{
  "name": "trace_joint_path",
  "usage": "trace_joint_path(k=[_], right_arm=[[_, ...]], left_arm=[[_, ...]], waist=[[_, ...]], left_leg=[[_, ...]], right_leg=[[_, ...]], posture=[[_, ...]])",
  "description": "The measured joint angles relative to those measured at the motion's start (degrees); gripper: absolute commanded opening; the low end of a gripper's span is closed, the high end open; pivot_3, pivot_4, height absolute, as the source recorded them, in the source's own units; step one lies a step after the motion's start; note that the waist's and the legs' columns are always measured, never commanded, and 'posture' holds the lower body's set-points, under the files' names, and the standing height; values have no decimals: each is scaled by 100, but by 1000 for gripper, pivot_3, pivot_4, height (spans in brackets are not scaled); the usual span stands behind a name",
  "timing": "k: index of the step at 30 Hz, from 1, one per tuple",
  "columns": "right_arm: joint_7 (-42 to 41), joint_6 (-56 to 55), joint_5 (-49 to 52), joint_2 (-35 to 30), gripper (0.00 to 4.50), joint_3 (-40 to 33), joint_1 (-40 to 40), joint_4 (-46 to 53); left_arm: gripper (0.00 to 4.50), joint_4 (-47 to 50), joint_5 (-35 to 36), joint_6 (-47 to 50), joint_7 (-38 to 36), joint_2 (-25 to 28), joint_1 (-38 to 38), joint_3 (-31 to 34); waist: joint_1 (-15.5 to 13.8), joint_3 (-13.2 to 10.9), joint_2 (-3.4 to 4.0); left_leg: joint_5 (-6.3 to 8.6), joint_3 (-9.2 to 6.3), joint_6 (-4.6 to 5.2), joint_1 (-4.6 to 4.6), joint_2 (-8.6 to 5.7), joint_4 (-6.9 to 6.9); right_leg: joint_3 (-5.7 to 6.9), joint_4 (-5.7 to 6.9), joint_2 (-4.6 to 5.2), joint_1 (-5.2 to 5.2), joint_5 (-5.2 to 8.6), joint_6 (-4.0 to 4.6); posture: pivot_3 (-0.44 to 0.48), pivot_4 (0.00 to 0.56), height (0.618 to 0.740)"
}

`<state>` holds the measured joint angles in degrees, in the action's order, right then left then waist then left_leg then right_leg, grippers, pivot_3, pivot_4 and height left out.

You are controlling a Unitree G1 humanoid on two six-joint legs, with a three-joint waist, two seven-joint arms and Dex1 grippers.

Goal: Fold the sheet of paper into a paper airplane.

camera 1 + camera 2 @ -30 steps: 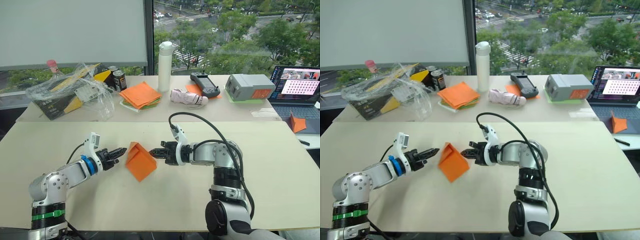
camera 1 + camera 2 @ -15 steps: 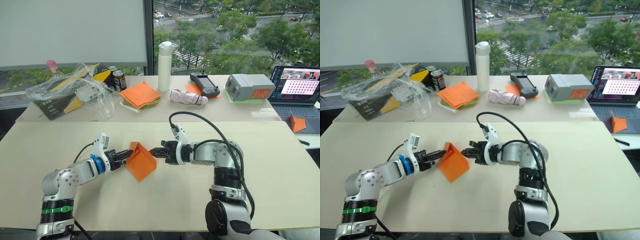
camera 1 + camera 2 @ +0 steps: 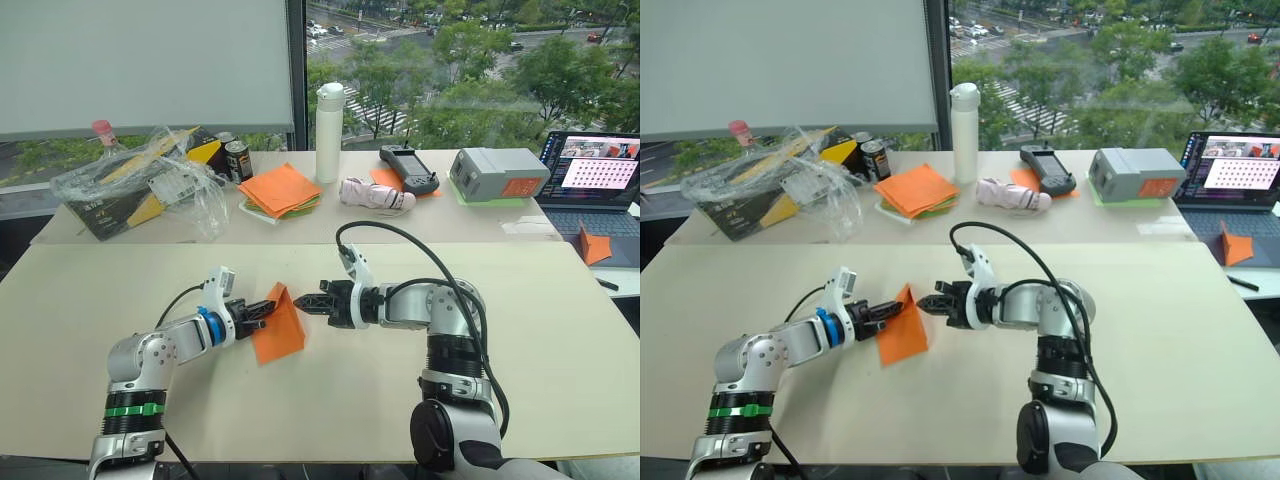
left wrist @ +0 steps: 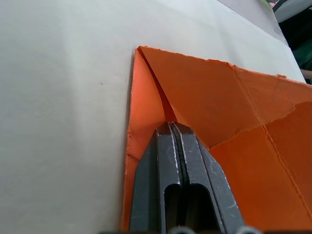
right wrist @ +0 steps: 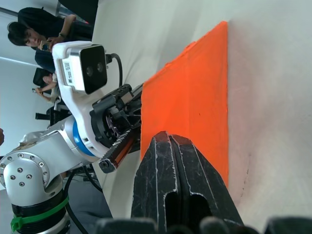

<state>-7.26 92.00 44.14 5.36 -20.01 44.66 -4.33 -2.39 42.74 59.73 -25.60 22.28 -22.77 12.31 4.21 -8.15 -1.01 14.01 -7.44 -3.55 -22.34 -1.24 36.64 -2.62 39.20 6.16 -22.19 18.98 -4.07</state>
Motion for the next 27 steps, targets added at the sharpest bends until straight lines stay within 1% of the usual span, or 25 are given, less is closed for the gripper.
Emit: trace_joint_path(k=[4, 17, 27], right_arm=[[-1, 0, 1, 1, 33, 111, 0, 6], [-7, 0, -1, 4, 33, 154, 0, 6], [-17, -45, -2, 6, 33, 320, 0, -7]], left_arm=[[0, 0, -37, 0, -1, -5, 0, 0], [0, 52, -63, 23, 21, -55, 10, -5], [0, 283, -159, 30, -48, -60, 63, -352]], waist=[[-3, 0, 0], [-2, 0, 0], [-2, 0, 0]], left_leg=[[0, 0, 0, 0, 0, 0], [-1, 0, -2, 0, 0, 2], [-1, 0, -2, -1, 0, 4]], right_leg=[[0, 1, 0, 0, 0, 0], [0, 4, 0, 0, 0, 0], [0, 7, 0, 0, 0, 0]], posture=[[0, 150, 740], [0, 150, 740], [0, 150, 740]])
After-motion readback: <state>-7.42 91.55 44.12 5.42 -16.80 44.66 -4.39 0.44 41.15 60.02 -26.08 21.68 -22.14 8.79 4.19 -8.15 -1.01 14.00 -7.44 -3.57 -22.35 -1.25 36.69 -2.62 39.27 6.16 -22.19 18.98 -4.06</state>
